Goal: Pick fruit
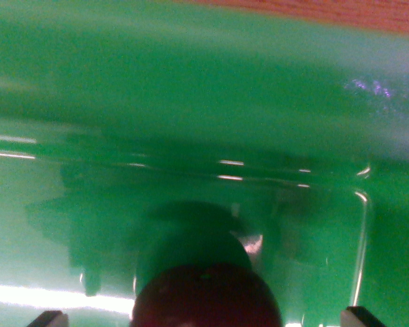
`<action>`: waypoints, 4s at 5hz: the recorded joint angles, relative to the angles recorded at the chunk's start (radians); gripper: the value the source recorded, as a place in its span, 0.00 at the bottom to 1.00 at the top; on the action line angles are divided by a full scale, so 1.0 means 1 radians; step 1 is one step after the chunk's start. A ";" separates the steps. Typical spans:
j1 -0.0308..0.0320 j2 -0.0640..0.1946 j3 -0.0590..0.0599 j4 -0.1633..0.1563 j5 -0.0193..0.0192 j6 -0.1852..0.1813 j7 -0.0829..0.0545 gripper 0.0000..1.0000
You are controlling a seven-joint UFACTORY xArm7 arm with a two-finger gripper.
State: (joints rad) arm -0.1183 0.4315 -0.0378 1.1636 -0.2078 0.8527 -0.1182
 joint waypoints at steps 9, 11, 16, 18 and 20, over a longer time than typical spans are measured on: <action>-0.0050 0.028 -0.006 -0.025 -0.0134 -0.060 -0.005 1.00; -0.0049 0.025 -0.006 -0.020 -0.0129 -0.052 -0.006 1.00; -0.0046 0.016 -0.005 0.004 -0.0110 -0.019 -0.012 1.00; -0.0044 0.009 -0.005 0.021 -0.0097 0.004 -0.016 1.00; -0.0040 0.001 -0.004 0.043 -0.0080 0.034 -0.021 1.00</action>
State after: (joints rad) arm -0.1223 0.4320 -0.0422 1.2062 -0.2157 0.8866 -0.1389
